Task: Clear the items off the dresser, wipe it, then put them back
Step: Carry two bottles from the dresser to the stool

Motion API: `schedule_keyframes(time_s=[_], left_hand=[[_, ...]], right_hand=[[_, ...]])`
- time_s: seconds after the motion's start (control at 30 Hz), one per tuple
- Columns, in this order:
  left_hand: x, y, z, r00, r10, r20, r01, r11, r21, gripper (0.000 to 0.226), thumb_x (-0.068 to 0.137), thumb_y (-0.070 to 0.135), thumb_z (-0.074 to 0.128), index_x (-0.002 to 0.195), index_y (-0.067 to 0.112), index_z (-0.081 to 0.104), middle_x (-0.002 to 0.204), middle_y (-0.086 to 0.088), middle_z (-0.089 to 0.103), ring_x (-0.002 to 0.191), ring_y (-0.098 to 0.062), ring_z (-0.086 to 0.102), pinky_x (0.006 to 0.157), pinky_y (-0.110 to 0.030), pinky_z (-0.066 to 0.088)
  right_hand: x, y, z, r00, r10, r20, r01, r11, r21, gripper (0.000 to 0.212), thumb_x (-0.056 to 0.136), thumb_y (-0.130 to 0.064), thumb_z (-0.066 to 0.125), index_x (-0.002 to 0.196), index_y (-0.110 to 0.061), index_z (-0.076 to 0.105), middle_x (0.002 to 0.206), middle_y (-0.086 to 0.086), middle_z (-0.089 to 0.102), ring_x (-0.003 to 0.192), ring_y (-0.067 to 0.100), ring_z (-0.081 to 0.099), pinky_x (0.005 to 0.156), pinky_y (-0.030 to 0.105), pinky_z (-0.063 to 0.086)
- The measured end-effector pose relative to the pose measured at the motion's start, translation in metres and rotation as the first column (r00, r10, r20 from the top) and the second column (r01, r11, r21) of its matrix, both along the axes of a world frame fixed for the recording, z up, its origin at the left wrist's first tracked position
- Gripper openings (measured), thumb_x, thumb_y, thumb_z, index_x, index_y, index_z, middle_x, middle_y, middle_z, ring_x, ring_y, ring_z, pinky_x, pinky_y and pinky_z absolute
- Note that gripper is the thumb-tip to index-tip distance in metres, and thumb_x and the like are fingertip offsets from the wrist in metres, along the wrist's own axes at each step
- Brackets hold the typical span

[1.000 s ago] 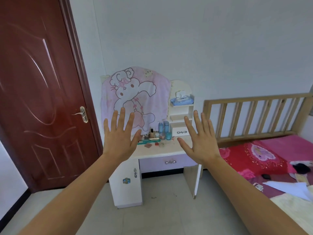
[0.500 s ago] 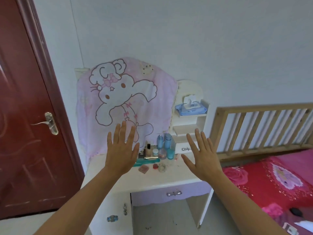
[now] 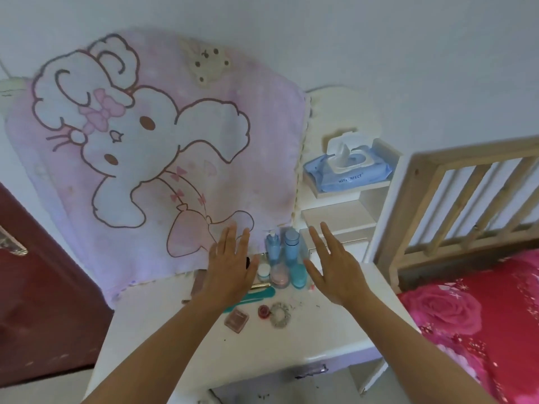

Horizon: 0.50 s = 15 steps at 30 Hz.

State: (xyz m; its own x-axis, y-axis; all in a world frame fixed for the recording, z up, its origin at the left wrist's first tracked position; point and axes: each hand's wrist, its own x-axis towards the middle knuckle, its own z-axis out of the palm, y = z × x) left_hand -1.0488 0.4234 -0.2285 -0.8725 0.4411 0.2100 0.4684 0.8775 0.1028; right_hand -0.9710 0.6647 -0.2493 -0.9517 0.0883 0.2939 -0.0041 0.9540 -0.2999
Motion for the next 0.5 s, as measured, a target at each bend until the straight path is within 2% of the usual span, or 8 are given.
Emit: schedule_keyframes(time_s=[0.1, 0.17, 0.27, 0.33, 0.4, 0.43, 0.5], left_hand=[[-0.037, 0.025, -0.02, 0.997, 0.022, 0.076, -0.022, 1.0, -0.012, 0.065, 0.1, 0.05, 0.022, 0.155, 0.019, 0.003, 0.162, -0.007, -0.009, 0.149, -0.023, -0.007, 0.12, -0.047, 0.012], [-0.059, 0.037, -0.031, 0.99, 0.023, 0.137, -0.023, 1.0, -0.005, 0.065, 0.101, 0.049, 0.025, 0.155, 0.018, 0.006, 0.162, -0.006, -0.004, 0.149, -0.022, -0.004, 0.12, -0.046, 0.012], [-0.089, 0.051, -0.055, 0.977, 0.013, 0.213, -0.017, 1.0, 0.019, 0.064, 0.1, 0.047, 0.031, 0.154, 0.018, 0.011, 0.162, -0.005, 0.004, 0.149, -0.022, 0.0, 0.12, -0.044, 0.012], [-0.107, 0.06, -0.073, 0.958, 0.0, 0.287, -0.009, 0.999, 0.031, 0.067, 0.099, 0.046, 0.036, 0.154, 0.018, 0.011, 0.162, -0.005, 0.006, 0.148, -0.023, 0.003, 0.119, -0.043, 0.014], [-0.124, 0.068, -0.092, 0.933, -0.02, 0.36, 0.0, 0.998, 0.056, 0.07, 0.098, 0.045, 0.041, 0.154, 0.017, 0.01, 0.161, -0.005, 0.008, 0.148, -0.023, 0.006, 0.118, -0.043, 0.017], [-0.132, 0.071, -0.101, 0.923, -0.033, 0.385, 0.008, 0.998, 0.068, 0.071, 0.097, 0.044, 0.044, 0.154, 0.017, 0.01, 0.161, -0.006, 0.009, 0.147, -0.024, 0.008, 0.117, -0.043, 0.019], [-0.147, 0.076, -0.115, 0.917, -0.065, 0.394, 0.035, 0.996, 0.082, 0.071, 0.096, 0.042, 0.047, 0.153, 0.016, 0.013, 0.159, -0.008, 0.016, 0.146, -0.025, 0.013, 0.116, -0.045, 0.024]], right_hand=[[-0.048, 0.015, -0.026, 0.993, 0.062, 0.101, -0.057, 0.997, -0.05, 0.068, 0.101, -0.057, 0.028, 0.155, -0.032, -0.005, 0.165, -0.001, -0.001, 0.142, 0.026, 0.036, 0.102, 0.041, 0.047], [-0.074, 0.021, -0.039, 0.983, 0.111, 0.147, -0.096, 0.99, -0.1, 0.068, 0.102, -0.052, 0.031, 0.155, -0.031, -0.004, 0.165, 0.001, -0.001, 0.141, 0.027, 0.036, 0.101, 0.041, 0.049], [-0.105, 0.02, -0.059, 0.975, 0.137, 0.175, -0.101, 0.975, -0.2, 0.069, 0.102, -0.036, 0.041, 0.157, -0.026, 0.0, 0.165, 0.004, -0.001, 0.134, 0.028, 0.045, 0.092, 0.04, 0.054], [-0.123, 0.018, -0.076, 0.972, 0.131, 0.196, -0.08, 0.966, -0.247, 0.071, 0.101, -0.026, 0.045, 0.157, -0.025, 0.001, 0.165, 0.005, -0.002, 0.119, 0.028, 0.057, 0.081, 0.038, 0.056], [-0.139, 0.015, -0.094, 0.962, 0.078, 0.261, -0.005, 0.963, -0.269, 0.077, 0.1, -0.019, 0.048, 0.155, -0.03, -0.006, 0.164, 0.007, -0.005, 0.093, 0.026, 0.065, 0.072, 0.035, 0.056], [-0.146, 0.013, -0.103, 0.952, 0.041, 0.305, 0.046, 0.961, -0.271, 0.081, 0.1, -0.017, 0.048, 0.153, -0.031, -0.01, 0.164, 0.008, -0.007, 0.082, 0.024, 0.065, 0.067, 0.035, 0.056], [-0.159, 0.013, -0.119, 0.936, -0.025, 0.352, 0.125, 0.956, -0.266, 0.085, 0.098, -0.015, 0.05, 0.153, -0.031, -0.013, 0.164, 0.011, -0.006, 0.07, 0.023, 0.063, 0.062, 0.035, 0.055]])
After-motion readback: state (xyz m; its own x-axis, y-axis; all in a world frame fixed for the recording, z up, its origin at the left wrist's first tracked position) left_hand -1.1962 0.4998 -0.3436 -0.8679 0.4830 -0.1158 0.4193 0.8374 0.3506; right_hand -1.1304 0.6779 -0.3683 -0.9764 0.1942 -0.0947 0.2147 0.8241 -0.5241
